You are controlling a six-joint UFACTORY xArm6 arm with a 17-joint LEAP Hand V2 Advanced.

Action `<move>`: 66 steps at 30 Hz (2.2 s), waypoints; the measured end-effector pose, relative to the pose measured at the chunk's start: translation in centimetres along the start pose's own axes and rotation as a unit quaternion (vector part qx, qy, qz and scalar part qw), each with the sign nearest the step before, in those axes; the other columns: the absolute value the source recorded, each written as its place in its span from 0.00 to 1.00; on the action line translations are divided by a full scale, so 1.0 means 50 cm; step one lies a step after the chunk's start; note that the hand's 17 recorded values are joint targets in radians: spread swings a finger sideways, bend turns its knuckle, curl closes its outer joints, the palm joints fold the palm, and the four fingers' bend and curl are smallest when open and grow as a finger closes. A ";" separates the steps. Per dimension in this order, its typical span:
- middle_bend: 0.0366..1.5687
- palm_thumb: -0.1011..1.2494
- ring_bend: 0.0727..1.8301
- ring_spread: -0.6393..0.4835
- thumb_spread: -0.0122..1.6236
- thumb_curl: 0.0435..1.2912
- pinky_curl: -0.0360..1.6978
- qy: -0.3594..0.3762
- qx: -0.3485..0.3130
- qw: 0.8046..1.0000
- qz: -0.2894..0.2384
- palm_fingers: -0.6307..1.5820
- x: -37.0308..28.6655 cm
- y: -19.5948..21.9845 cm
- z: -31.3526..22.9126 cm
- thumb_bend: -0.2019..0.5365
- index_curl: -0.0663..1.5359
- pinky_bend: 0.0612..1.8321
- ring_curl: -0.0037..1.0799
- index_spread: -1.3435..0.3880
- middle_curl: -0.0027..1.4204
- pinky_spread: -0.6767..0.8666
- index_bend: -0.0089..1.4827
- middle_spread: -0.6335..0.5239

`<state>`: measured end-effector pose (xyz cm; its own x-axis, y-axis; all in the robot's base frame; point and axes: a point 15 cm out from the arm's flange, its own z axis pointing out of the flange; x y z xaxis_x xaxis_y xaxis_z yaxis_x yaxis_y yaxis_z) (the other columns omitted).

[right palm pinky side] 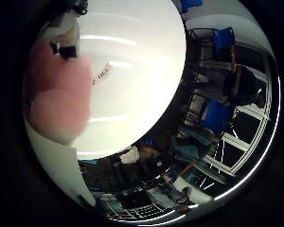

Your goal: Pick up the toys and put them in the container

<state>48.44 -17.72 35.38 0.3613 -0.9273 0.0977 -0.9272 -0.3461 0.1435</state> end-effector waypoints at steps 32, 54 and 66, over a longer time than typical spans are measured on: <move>0.83 0.84 0.70 0.34 0.62 0.51 0.68 -0.042 0.299 0.951 -0.065 0.78 -0.482 -0.052 -0.485 0.25 0.56 0.62 0.78 0.65 0.57 0.30 0.75 0.42; 0.40 0.63 0.35 0.54 0.71 0.34 0.47 -0.067 0.255 0.962 -0.072 0.34 -0.579 -0.170 -0.392 0.25 0.38 0.42 0.39 0.48 0.34 0.46 0.28 0.42; 0.40 0.62 0.21 0.73 0.70 0.31 0.32 -0.061 0.256 0.963 -0.059 0.36 -0.496 -0.117 -0.407 0.25 0.25 0.26 0.25 0.49 0.28 0.76 0.12 0.44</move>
<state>46.93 10.18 52.16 0.4810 -0.8767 -0.0101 -0.8191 -0.4452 -0.3618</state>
